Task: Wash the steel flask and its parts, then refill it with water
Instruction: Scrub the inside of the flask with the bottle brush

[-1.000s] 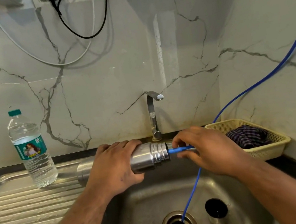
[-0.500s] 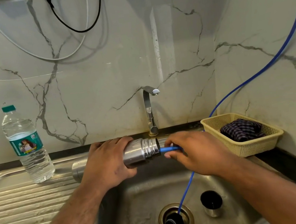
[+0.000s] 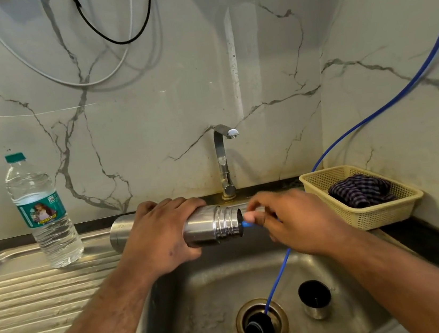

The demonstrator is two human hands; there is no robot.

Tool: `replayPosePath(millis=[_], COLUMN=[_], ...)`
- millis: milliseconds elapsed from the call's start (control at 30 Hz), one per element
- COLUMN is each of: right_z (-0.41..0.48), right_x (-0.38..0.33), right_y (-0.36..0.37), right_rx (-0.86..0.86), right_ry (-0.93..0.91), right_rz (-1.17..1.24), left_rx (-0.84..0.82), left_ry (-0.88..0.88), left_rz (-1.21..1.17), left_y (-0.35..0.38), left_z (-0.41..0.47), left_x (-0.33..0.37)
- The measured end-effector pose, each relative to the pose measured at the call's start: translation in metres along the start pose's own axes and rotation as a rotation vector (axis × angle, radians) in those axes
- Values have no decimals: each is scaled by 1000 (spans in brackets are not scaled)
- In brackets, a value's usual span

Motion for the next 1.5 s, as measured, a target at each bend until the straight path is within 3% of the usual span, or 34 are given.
replayPosePath(millis=[67,233,400,467,733,867,967,1167,1300,1500], right_z=[-2,-4,-7,-6,-4,-6,-7,-2,-3,-5], right_x=[-4,-19,-4,-2,-29,-14,-15,-37,-35,-29], right_y=[-10,-18,15,14,-23,-7,3,-12,-19,-6], right_rx=[40,125,-59,-39,121,66,13,105,277,170], right_ry=[-12,-13,258,256,-110,152,162,-129,-120,-74], right_rz=[20,-205,304,341,-265,34,137,-189,-274,-175], left_rx=[5,39,36,17,-18,38,48,13,15,61], left_ry=[-17,-31,24,22,-58,-25,0,-47,-52,-55], left_rz=[-11,-33,10,-6,-123,-59,-12,-61,-112,-88], left_y=[0,-2,3,5,10,9,13,12,12,3], left_z=[0,-1,-1,-1,-2,-1,-1,0,-3,-1], left_x=[-1,0,0,1,-5,-1,-4,-5,0,-6])
Point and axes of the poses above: each hand's wrist, its own z-axis towards the middle knuckle, its own y-axis out of the palm, x = y × z, the point moved 7 cm from there along z, towards the middle knuckle, and after that the axes turned 11 degrees about -y, right-handed, at the moved point
